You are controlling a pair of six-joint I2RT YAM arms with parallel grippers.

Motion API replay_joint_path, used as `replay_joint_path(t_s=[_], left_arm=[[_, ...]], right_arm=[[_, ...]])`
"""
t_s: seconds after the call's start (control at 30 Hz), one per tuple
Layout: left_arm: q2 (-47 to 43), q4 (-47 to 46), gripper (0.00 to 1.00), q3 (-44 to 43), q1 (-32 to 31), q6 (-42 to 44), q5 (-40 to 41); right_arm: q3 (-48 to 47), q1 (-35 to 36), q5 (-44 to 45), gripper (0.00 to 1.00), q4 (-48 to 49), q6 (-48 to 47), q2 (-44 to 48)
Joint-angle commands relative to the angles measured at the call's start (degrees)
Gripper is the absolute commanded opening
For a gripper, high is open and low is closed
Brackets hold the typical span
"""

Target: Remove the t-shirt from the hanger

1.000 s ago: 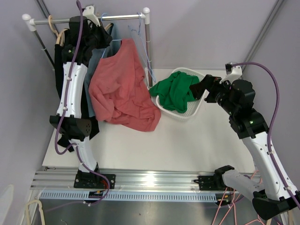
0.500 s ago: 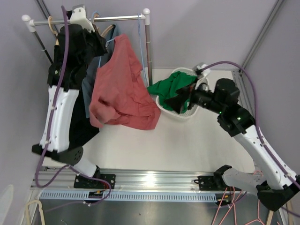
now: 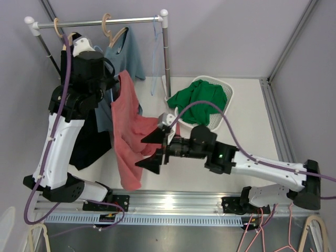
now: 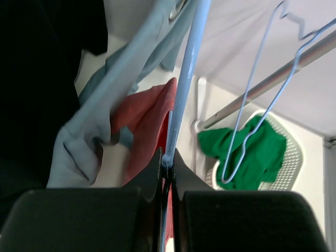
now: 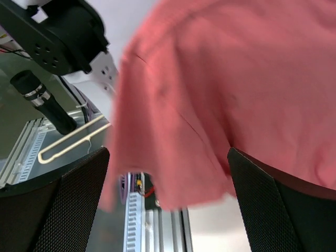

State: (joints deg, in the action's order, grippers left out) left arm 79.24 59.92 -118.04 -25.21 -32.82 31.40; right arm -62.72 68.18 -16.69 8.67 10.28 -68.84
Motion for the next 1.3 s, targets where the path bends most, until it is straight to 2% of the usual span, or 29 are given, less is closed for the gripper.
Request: replay_joint_path(t_s=[0.0, 0.1, 0.23, 0.3, 0.37, 0.5, 0.6, 0.63, 0.73, 0.77, 0.8, 0.83, 0.9, 0.97, 1.0, 1.07, 1.1, 1.13, 1.17, 1.2, 1.23, 1.27], left_arm=[[-0.3, 0.7, 0.00, 0.7, -1.4, -4.6, 3.3], [-0.3, 1.0, 0.01, 0.5, -2.6, -4.9, 4.0], [0.5, 1.4, 0.01, -1.0, -3.3, -4.0, 4.2], [0.9, 1.7, 0.00, -1.8, -3.3, -3.3, 4.2], [1.7, 1.3, 0.01, -2.5, -3.2, -2.3, 4.1], [4.1, 3.4, 0.01, -5.4, -3.3, -2.6, 3.7], [5.2, 1.3, 0.01, -5.4, -3.2, -1.1, 2.8], [6.4, 1.3, 0.01, -6.1, -3.0, 0.0, 3.1], [15.0, 6.2, 0.00, -18.7, -1.3, 1.0, 1.2], [17.7, 9.6, 0.00, -21.6, -0.8, 1.1, 0.4], [21.6, 11.0, 0.00, -26.2, -0.4, 1.2, -0.6], [22.8, 11.8, 0.00, -28.8, 0.2, 1.1, -2.3], [22.9, 10.0, 0.01, -26.0, 0.4, 1.4, -3.3], [21.0, 7.9, 0.01, -24.1, 0.6, 2.1, -4.8], [20.7, 7.8, 0.00, -23.6, 0.7, 2.1, -5.5], [18.7, 8.2, 0.00, -23.6, 0.6, 2.1, -10.6], [17.3, 8.2, 0.01, -21.0, 0.1, 2.3, -12.7], [12.8, 8.0, 0.00, -19.6, -0.5, 2.5, -14.0], [9.6, 7.4, 0.01, -15.1, -1.5, 2.8, -14.5], [6.0, 6.1, 0.01, -11.9, -3.7, 3.8, -14.6], [-2.3, 2.6, 0.01, -2.0, -4.6, 4.1, -15.0], [-6.6, 0.8, 0.01, 1.1, -5.0, 4.3, -15.8]], right_arm=[[-3.5, 5.3, 7.7, 0.99, 12.2, -2.0, -6.3], [-6.3, 7.4, 10.4, 1.00, 13.8, -3.1, -12.4], [-11.4, 7.7, 12.2, 0.86, 9.7, -2.6, -17.4], [-11.1, 7.8, 12.6, 0.38, 9.1, -2.5, -17.6], [-10.1, 8.2, 13.8, 0.00, 7.9, -1.9, -16.8], [-7.0, 11.1, 18.4, 0.00, 7.4, -3.5, -13.0], [-6.0, 13.0, 19.1, 0.00, 5.5, -4.6, -10.2], [-6.1, 16.0, 19.1, 0.00, 3.5, -5.0, -9.5], [-7.3, 22.7, 20.3, 0.00, -2.8, -8.9, -8.1], [-7.8, 27.2, 20.8, 0.00, -4.9, -9.7, -8.2], [-8.1, 29.2, 19.0, 0.00, -6.7, -10.0, -8.8], [-9.6, 30.7, 17.4, 0.00, -12.6, -10.0, -9.6], [-10.8, 33.6, 11.1, 0.00, -17.3, -10.1, -12.4], [-10.4, 34.4, 9.0, 0.00, -21.4, -8.5, -14.6], [-10.1, 34.2, 9.3, 0.00, -22.3, -7.7, -15.8], [-8.5, 31.9, 20.9, 0.00, -23.3, -4.2, -17.8], [-7.6, 30.1, 27.6, 0.00, -21.9, -2.8, -16.3], [-6.4, 27.7, 30.3, 0.00, -20.8, -1.1, -14.8], [-3.1, 24.9, 31.4, 0.00, -19.4, 3.0, -12.7], [-1.5, 18.5, 31.6, 0.00, -16.8, 5.1, -10.3], [0.3, 15.3, 33.5, 0.00, -15.7, 7.5, -5.2], [3.5, 12.4, 34.1, 0.00, -14.9, 10.8, -2.5]])
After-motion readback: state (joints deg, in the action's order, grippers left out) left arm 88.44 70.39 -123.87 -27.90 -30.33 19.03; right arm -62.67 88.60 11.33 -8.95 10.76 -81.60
